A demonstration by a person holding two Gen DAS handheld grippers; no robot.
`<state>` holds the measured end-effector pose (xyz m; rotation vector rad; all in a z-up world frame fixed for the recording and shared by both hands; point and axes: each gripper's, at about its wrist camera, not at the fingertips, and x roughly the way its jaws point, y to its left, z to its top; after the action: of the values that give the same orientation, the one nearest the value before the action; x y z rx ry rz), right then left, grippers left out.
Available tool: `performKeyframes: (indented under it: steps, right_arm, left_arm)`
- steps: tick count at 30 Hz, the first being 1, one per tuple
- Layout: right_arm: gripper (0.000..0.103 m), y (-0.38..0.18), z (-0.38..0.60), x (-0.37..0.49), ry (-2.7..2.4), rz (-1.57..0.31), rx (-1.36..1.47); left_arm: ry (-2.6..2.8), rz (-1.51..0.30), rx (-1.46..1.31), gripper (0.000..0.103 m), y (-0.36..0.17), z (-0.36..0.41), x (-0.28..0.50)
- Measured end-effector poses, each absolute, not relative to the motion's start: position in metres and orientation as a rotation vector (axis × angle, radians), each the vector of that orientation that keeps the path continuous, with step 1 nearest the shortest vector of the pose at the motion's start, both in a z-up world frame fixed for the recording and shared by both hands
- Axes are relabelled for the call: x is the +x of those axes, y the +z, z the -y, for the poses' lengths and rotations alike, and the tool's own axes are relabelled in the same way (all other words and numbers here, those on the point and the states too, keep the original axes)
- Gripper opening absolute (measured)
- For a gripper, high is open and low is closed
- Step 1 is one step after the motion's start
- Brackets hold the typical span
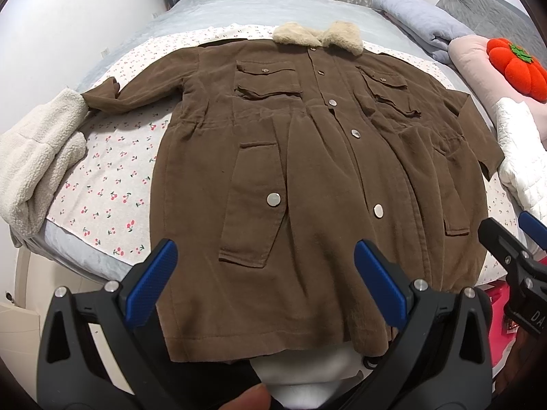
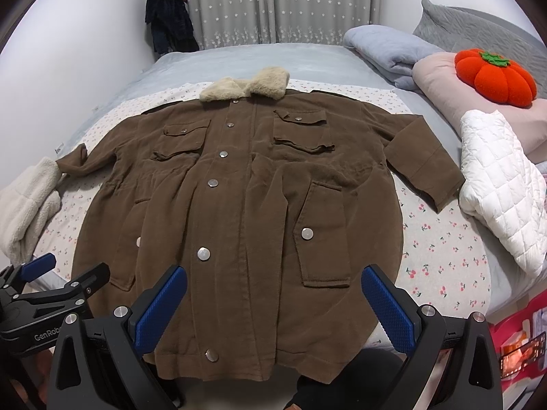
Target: Fold large clothes
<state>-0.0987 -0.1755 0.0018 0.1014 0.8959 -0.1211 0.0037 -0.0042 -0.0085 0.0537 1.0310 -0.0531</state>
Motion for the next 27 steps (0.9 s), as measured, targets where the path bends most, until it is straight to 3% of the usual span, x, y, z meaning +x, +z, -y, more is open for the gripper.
performKeyframes:
  steps: [27]
  right_arm:
    - [0.103,-0.0024,0.1735,-0.0968,-0.122,-0.913,0.094]
  left_arm:
    - [-0.041,-1.033,0.056,0.103,-0.0099,0.0044,0.0052]
